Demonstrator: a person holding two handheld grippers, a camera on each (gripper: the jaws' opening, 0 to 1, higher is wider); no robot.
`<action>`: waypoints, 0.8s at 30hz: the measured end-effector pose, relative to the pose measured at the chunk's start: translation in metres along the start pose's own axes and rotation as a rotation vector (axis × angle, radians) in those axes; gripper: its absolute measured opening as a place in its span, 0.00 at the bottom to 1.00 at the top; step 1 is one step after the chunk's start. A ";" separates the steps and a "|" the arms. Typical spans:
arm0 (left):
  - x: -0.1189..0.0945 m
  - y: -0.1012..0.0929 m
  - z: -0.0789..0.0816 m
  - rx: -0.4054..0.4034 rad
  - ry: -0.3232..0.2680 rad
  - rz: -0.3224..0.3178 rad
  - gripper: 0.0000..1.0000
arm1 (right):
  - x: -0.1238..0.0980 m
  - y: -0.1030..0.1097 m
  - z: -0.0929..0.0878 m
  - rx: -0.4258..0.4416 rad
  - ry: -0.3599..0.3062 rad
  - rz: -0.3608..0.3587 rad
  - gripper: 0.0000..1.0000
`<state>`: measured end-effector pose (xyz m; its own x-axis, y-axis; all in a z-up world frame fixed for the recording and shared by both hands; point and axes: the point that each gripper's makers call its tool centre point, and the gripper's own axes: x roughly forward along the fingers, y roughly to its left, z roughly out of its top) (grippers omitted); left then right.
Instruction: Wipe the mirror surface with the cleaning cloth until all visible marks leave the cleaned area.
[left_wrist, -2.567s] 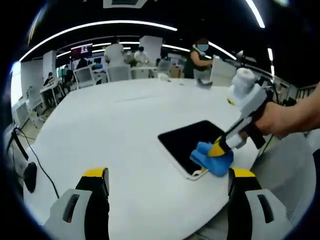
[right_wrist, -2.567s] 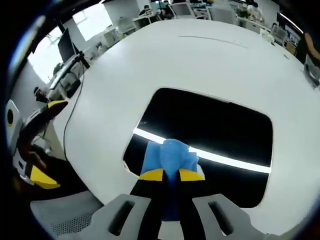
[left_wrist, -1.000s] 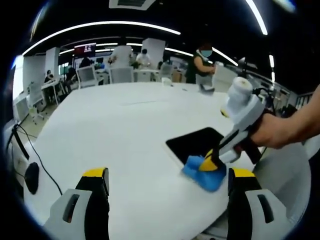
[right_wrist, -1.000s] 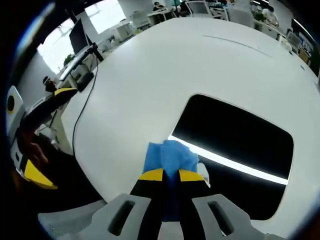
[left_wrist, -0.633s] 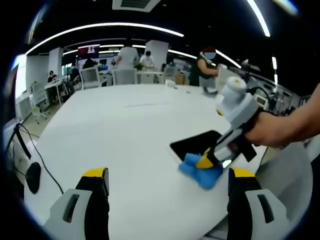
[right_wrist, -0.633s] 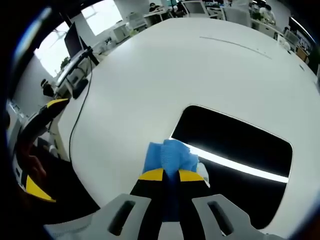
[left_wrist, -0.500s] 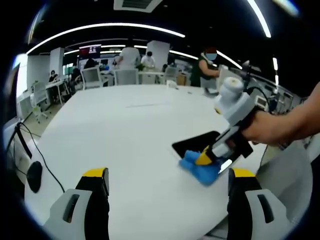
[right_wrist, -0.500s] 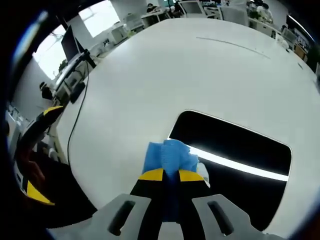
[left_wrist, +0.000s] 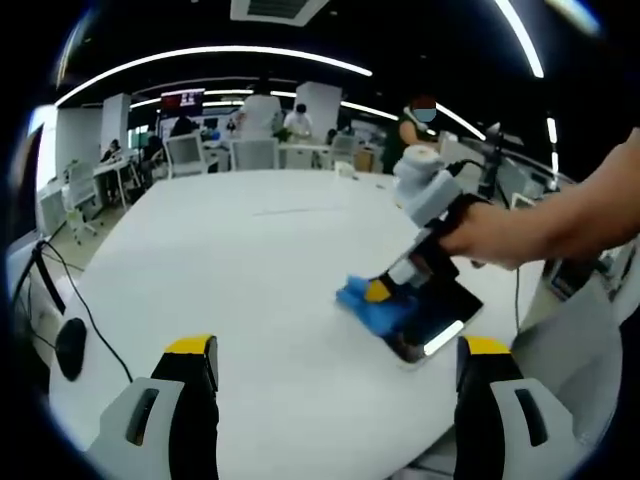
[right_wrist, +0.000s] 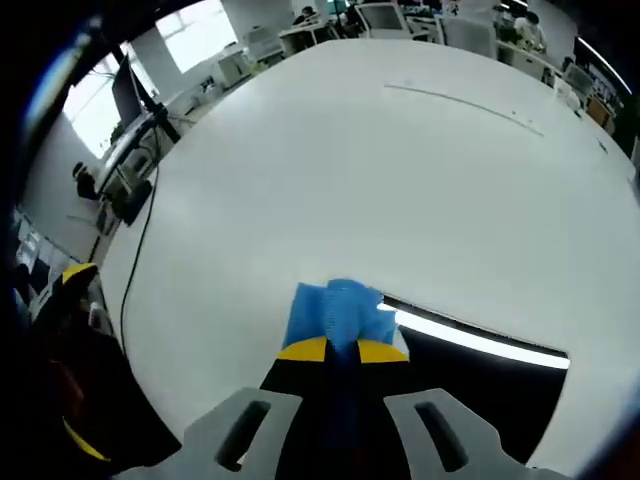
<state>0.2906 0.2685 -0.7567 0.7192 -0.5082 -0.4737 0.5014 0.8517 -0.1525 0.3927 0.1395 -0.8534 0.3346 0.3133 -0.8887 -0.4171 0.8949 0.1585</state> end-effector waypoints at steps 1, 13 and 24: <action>0.000 0.000 0.000 -0.001 0.000 0.000 1.00 | 0.001 -0.001 0.002 0.001 -0.001 -0.002 0.03; -0.003 0.001 0.005 -0.008 -0.016 0.007 1.00 | -0.009 0.002 0.003 -0.012 -0.011 -0.013 0.03; -0.004 0.005 0.006 -0.019 -0.020 0.019 1.00 | -0.004 -0.003 0.005 -0.027 -0.005 0.000 0.03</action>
<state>0.2930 0.2743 -0.7508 0.7377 -0.4946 -0.4596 0.4787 0.8632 -0.1605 0.3973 0.1370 -0.8483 0.3386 0.3151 -0.8866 -0.4399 0.8859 0.1468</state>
